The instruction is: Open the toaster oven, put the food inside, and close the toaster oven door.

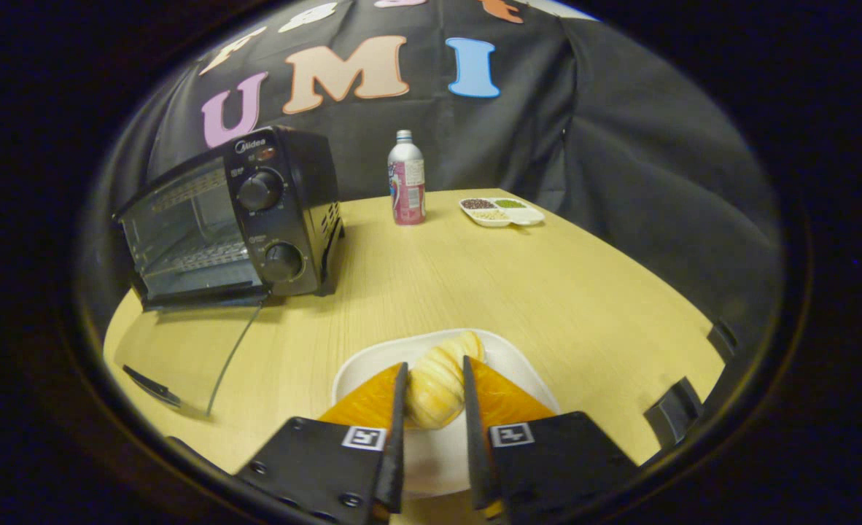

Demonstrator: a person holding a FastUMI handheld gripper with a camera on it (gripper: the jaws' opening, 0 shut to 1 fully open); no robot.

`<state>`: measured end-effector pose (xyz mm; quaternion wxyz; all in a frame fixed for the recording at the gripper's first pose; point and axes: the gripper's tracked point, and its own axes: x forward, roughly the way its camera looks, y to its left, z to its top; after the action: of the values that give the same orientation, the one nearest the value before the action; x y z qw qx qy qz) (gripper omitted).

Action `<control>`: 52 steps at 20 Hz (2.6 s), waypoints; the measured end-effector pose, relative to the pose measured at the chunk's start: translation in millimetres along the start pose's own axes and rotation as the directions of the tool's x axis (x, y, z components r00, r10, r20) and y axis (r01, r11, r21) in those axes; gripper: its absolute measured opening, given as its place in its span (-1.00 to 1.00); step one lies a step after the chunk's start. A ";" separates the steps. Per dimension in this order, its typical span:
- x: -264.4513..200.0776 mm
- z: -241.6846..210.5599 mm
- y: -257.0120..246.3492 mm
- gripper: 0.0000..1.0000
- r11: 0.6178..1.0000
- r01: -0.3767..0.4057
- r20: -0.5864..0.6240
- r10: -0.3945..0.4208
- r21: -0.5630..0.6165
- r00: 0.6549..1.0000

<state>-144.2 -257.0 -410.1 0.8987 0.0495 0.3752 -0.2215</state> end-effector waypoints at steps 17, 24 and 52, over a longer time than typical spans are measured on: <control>-93.5 62.0 188.7 -0.91 0.942 -0.321 0.171 0.333 -0.094 0.927; -71.1 83.3 302.8 -0.91 0.879 -0.470 0.181 0.451 0.080 0.874; -133.1 77.9 299.1 0.97 0.859 -0.512 0.200 0.506 -0.028 0.839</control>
<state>-45.8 39.4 -284.9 0.9576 0.1367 0.2531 0.0163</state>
